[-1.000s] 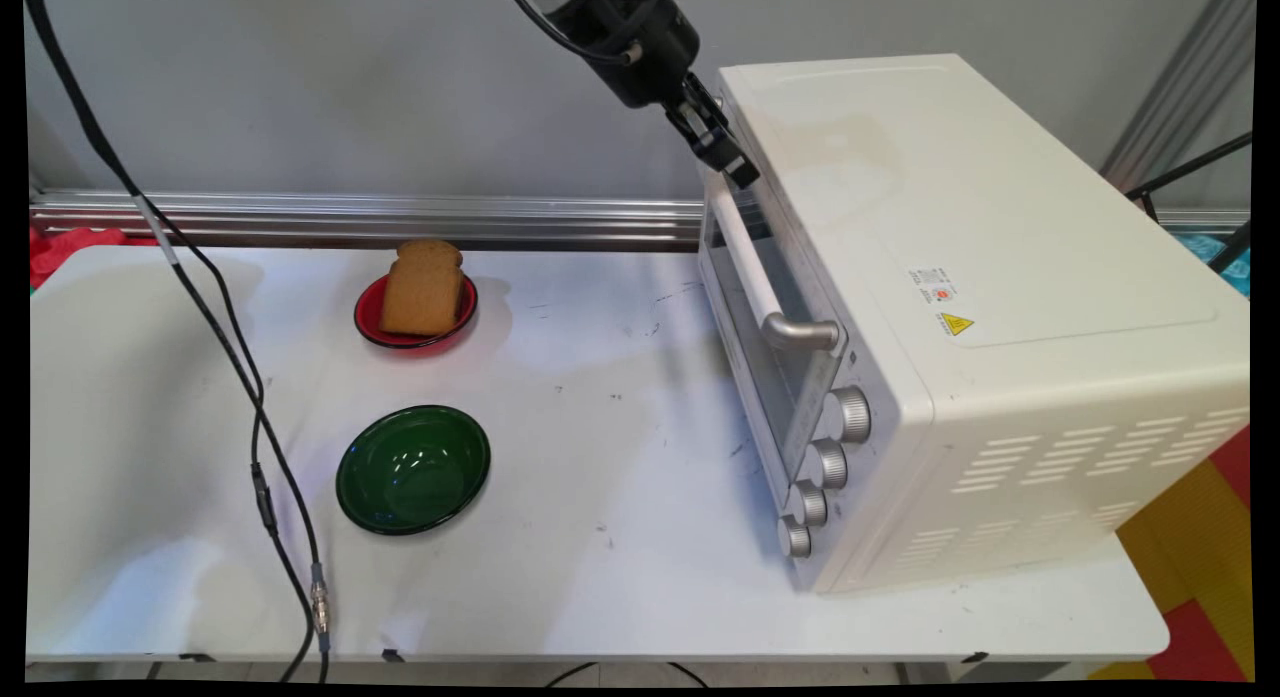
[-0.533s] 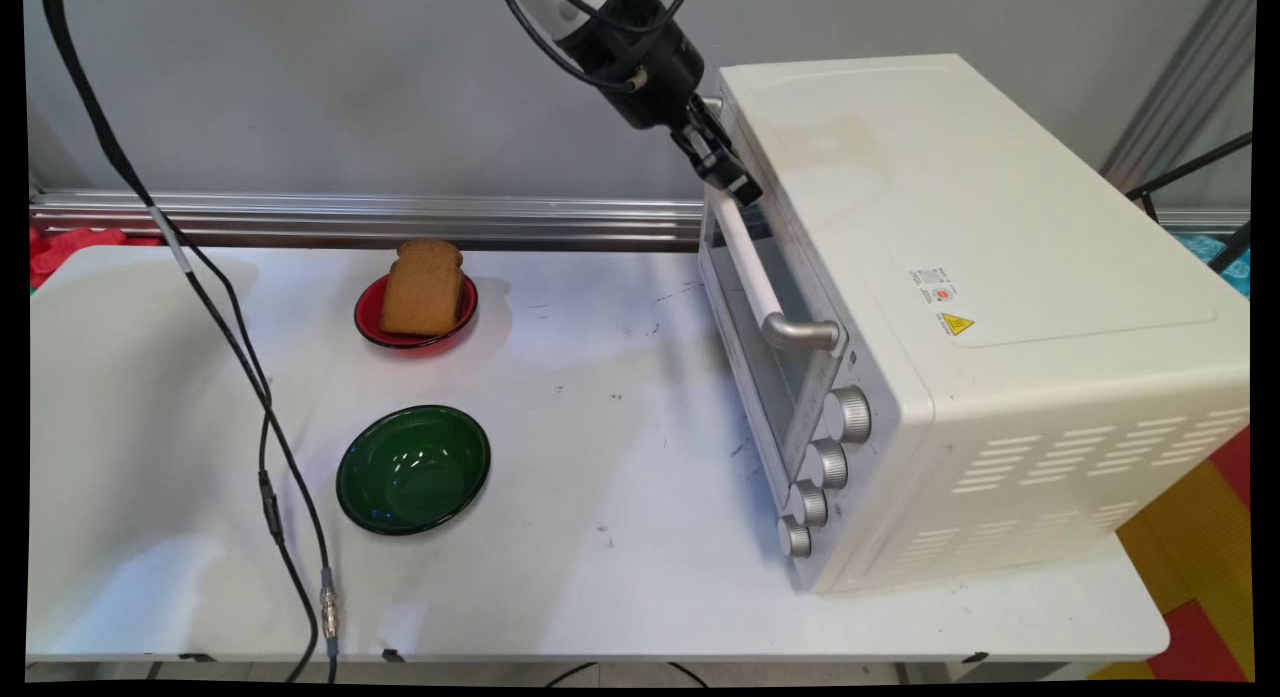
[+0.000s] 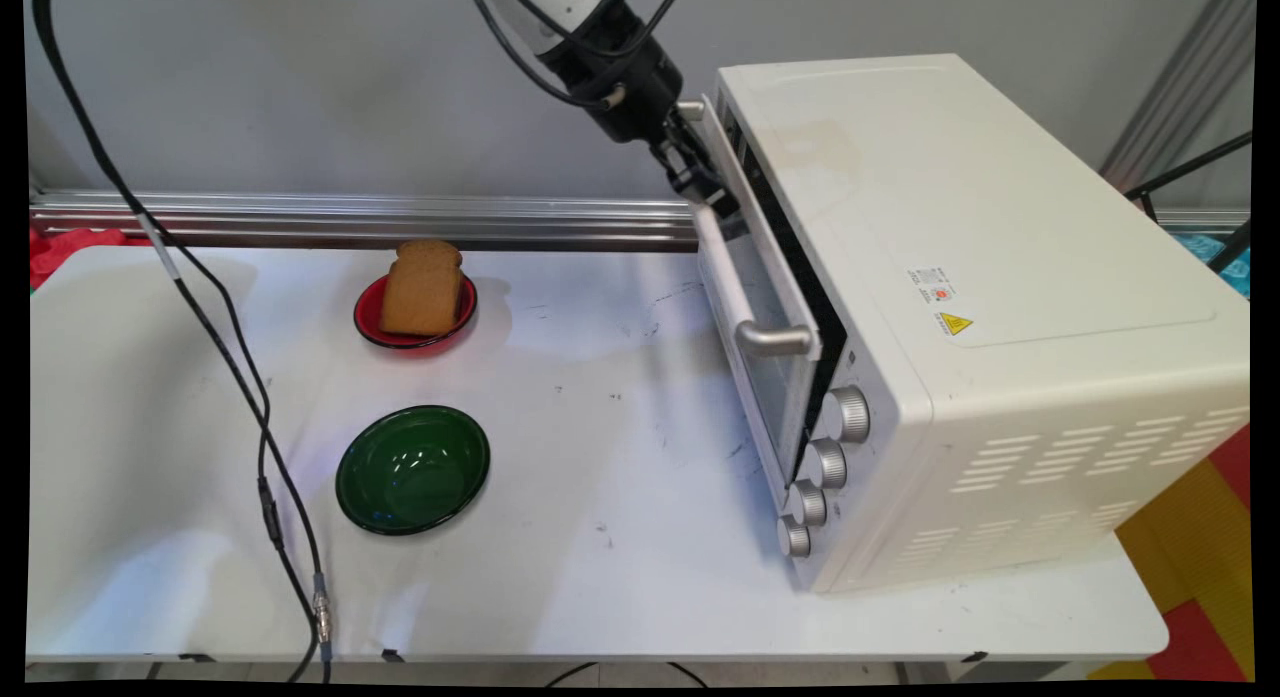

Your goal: Open the oven

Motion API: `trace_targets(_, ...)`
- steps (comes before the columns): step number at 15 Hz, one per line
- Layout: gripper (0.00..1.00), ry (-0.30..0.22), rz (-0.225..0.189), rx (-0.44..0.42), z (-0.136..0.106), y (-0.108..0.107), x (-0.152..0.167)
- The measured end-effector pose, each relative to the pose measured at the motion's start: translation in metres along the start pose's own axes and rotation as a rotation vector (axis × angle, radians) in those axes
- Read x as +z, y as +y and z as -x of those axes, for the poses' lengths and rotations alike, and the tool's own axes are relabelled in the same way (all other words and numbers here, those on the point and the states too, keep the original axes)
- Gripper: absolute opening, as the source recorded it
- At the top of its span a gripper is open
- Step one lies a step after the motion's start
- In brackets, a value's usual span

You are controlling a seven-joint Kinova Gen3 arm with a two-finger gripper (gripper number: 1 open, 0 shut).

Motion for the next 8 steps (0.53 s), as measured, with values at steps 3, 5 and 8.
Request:
trace_targets(3, 0.0, -0.026, 0.0, 0.002, 0.011, 0.0, -0.005)
trace_targets(5, 0.0, -0.046, 0.0, 0.001, 0.021, 0.0, -0.009)
trace_targets(8, 0.0, -0.068, -0.003, -0.008, 0.041, -0.004, -0.013)
